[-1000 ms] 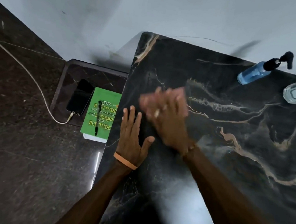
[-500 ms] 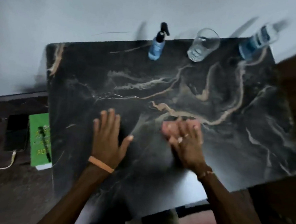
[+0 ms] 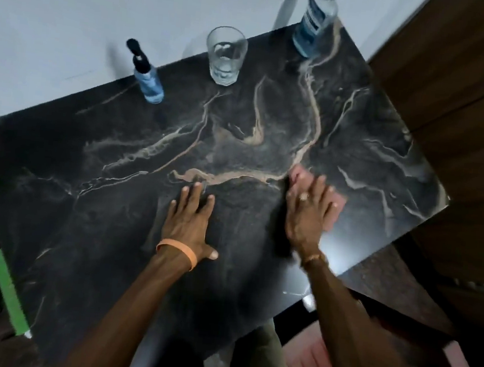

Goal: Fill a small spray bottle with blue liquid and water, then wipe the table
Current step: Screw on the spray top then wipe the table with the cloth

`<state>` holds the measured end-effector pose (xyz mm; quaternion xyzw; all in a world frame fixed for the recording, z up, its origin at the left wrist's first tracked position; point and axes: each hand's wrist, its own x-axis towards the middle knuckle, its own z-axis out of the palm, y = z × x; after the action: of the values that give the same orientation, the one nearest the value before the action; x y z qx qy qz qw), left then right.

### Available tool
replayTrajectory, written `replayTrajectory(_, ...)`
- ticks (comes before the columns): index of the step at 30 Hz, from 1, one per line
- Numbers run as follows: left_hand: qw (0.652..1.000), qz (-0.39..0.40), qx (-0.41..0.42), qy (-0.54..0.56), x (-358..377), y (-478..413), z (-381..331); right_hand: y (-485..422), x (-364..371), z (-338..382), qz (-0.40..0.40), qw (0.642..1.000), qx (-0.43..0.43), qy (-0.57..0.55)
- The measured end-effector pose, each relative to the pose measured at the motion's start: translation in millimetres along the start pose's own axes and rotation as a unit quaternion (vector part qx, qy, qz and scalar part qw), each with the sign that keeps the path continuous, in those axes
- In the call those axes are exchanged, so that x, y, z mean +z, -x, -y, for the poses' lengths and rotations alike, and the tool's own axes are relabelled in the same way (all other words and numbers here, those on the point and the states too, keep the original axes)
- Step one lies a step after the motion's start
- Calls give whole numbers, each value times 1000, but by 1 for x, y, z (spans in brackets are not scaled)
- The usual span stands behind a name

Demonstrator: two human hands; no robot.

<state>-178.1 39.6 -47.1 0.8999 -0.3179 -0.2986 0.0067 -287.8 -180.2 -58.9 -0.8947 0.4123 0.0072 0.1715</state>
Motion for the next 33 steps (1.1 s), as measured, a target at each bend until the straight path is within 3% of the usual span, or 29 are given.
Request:
replayTrajectory(2,1000,8,-12,0,-3,-3,-4,63,24,8,2,990,-123,63)
replayTrajectory(4,1000,14,-19,-4,-5,-2,-7,111,39,9,75,946,-303,91)
replayTrajectory(6,999,20,-24,-13,-4,-2,-8,77,34,5,125,885,-439,92)
replayTrajectory(7,999,25,-29,-14,-4,-2,-9,37,25,5,108,864,-479,111)
replayTrajectory(9,998,35,-45,-17,-4,-2,-7,-45,4,1,53,880,-451,143)
replayTrajectory(12,995,50,-81,-32,-8,2,-15,-132,-29,-31,8,973,-216,85)
replayTrajectory(14,994,27,-96,-41,-15,-2,-38,-115,-24,-41,-23,996,-82,32)
replayTrajectory(16,997,-15,-64,-27,-22,-18,-75,-63,-4,-34,-19,988,-149,46)
replayTrajectory(19,999,-34,6,18,-33,-60,-133,-48,-3,-41,65,901,-411,127)
replayTrajectory(20,999,-27,11,23,-36,-77,-147,-81,-14,-53,38,891,-431,138)
replayTrajectory(21,1000,-19,10,22,-39,-93,-157,-113,-27,-63,15,909,-393,136)
replayTrajectory(23,1000,8,4,14,-47,-115,-172,-158,-53,-83,-12,975,-206,88)
replayTrajectory(24,1000,12,-1,14,-49,-121,-176,-160,-55,-89,-16,990,-128,65)
replayTrajectory(25,1000,11,-9,17,-50,-127,-178,-149,-47,-90,-34,993,-105,50)
replayTrajectory(27,999,10,-15,30,-50,-129,-176,-104,-26,-82,-11,972,-217,89)
replayTrajectory(30,999,5,-16,51,-44,-126,-170,-107,-14,-75,67,905,-407,106)
replayTrajectory(33,998,11,-32,58,-46,-128,-171,-188,-35,-53,80,873,-459,146)
